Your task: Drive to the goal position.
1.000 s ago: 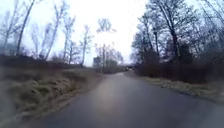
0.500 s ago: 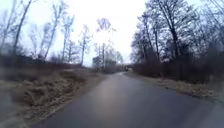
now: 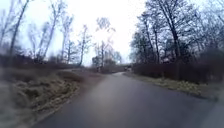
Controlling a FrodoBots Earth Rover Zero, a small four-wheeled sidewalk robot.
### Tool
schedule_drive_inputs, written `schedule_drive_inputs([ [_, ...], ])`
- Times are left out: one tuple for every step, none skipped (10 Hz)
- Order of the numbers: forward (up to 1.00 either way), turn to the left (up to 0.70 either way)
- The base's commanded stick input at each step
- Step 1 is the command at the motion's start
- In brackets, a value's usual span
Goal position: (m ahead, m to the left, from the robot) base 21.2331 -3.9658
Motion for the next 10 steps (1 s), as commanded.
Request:
schedule_drive_inputs([
  [0.70,0.00],
  [0.70,0.00],
  [0.70,0.00],
  [0.70,0.00],
  [0.70,0.00],
  [0.70,0.00],
  [0.70,0.00],
  [0.70,0.00],
  [0.70,-0.02],
  [0.70,-0.06],
])
